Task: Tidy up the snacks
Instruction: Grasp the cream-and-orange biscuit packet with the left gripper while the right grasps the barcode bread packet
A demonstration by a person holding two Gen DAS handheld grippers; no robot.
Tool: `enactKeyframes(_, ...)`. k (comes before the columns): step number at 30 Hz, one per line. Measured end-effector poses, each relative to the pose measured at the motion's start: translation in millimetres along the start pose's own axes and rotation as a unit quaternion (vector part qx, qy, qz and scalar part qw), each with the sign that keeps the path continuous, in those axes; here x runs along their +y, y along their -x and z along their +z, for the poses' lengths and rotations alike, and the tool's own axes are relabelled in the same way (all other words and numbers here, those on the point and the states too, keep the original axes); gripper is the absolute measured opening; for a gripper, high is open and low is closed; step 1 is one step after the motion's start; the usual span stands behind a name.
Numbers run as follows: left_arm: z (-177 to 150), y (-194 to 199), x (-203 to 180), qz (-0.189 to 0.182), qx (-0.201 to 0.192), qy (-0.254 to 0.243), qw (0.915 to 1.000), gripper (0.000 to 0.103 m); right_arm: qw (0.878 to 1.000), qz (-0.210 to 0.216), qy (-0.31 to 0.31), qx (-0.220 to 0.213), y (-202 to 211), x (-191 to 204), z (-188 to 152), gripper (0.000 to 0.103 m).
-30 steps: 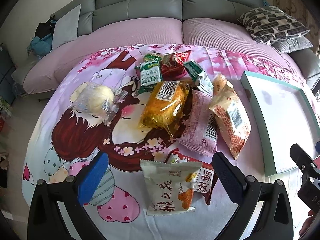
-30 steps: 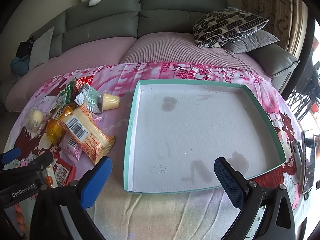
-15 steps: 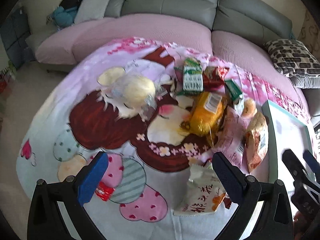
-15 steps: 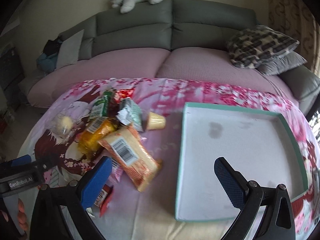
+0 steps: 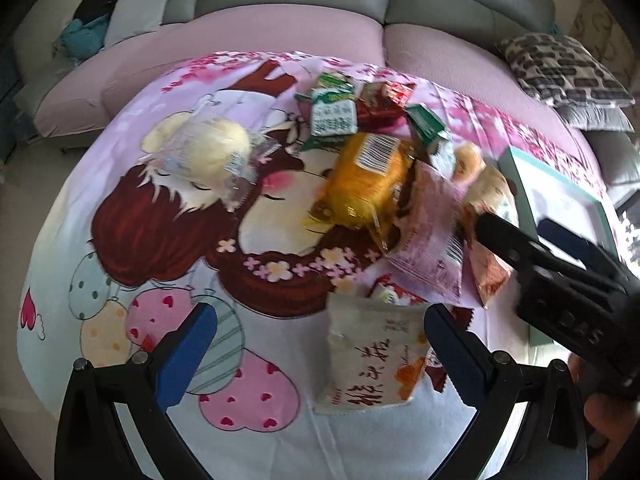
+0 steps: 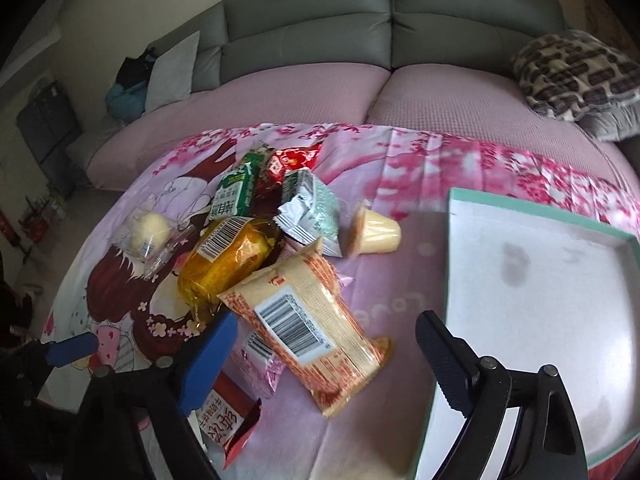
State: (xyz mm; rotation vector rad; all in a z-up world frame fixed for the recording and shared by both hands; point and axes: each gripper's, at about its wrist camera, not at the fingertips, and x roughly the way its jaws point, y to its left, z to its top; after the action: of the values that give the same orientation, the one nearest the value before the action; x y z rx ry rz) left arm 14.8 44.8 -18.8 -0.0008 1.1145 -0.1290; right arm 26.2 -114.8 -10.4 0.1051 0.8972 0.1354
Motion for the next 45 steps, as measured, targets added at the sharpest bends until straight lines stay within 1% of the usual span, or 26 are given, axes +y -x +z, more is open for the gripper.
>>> enactKeyframes(3, -1.5, -2.7, -8.6, -0.007, 0.006, -0.015, 0.9998, 0.103, 1.000, 0.002, 0.015, 0.003, -8.2, 3.9, 2.4, 0.090)
enactKeyframes(9, -4.6, -6.6, -22.4, -0.014, 0.016, -0.039, 0.9990, 0.103, 1.000, 0.005, 0.010, 0.026, -20.3, 2.0, -0.8, 0.069)
enactKeyframes(10, -4.9, -6.8, -23.9, -0.012, 0.017, -0.042, 0.9989, 0.103, 1.000, 0.006, 0.010, 0.027, -20.8, 1.9, -1.3, 0.063)
enactKeyframes(11, -5.2, -7.5, -25.1, -0.009, 0.017, -0.045, 0.9988, 0.103, 1.000, 0.004, 0.011, 0.027, -20.4, 2.0, -1.4, 0.058)
enactKeyframes(13, -5.4, -9.5, -26.3, -0.006, 0.020, -0.044, 0.9988, 0.103, 1.000, 0.000, 0.015, 0.027, -19.1, 2.3, -1.8, 0.054)
enactKeyframes(14, -5.2, -10.5, -25.7, -0.007, 0.021, -0.042, 0.9989, 0.103, 1.000, 0.000, 0.014, 0.027, -18.4, 1.8, -2.0, 0.053)
enactKeyframes(16, -5.0, -12.6, -23.5, -0.014, 0.026, -0.033, 0.9990, 0.099, 1.000, 0.001, 0.011, 0.028, -16.9, 0.0, -2.6, 0.052)
enactKeyframes(17, -4.9, -13.4, -22.5, -0.017, 0.028, -0.030, 0.9990, 0.090, 1.000, 0.000, 0.009, 0.029, -16.0, -0.7, -2.6, 0.052)
enactKeyframes(18, -4.4, -15.3, -21.5, -0.022, 0.032, -0.026, 0.9989, 0.078, 1.000, -0.002, 0.008, 0.029, -14.8, -1.5, -2.9, 0.052)
enactKeyframes(19, -4.4, -17.7, -20.2, -0.028, 0.038, -0.021, 0.9987, 0.073, 1.000, -0.002, 0.006, 0.030, -13.6, -2.3, -3.1, 0.052)
enactKeyframes(20, -4.7, -20.2, -19.0, -0.037, 0.044, -0.016, 0.9982, 0.066, 1.000, -0.002, 0.002, 0.030, -12.1, -3.5, -3.7, 0.052)
enactKeyframes(21, -4.6, -21.1, -18.0, -0.044, 0.045, -0.013, 0.9979, 0.063, 1.000, -0.002, 0.000, 0.030, -11.3, -4.5, -4.2, 0.052)
enactKeyframes(22, -4.4, -21.0, -17.2, -0.050, 0.045, -0.010, 0.9977, 0.063, 1.000, -0.003, -0.003, 0.031, -10.5, -5.4, -4.7, 0.052)
enactKeyframes(38, -3.5, -18.8, -0.6, -0.051, 0.040, 0.012, 0.9978, 0.061, 0.999, -0.010, -0.036, 0.039, 8.7, -17.3, -20.9, 0.052)
enactKeyframes(45, 1.9, -9.6, 2.1, -0.054, 0.017, 0.027, 0.9980, 0.059, 0.999, -0.005, -0.039, 0.025, 20.1, -16.3, -20.9, 0.048)
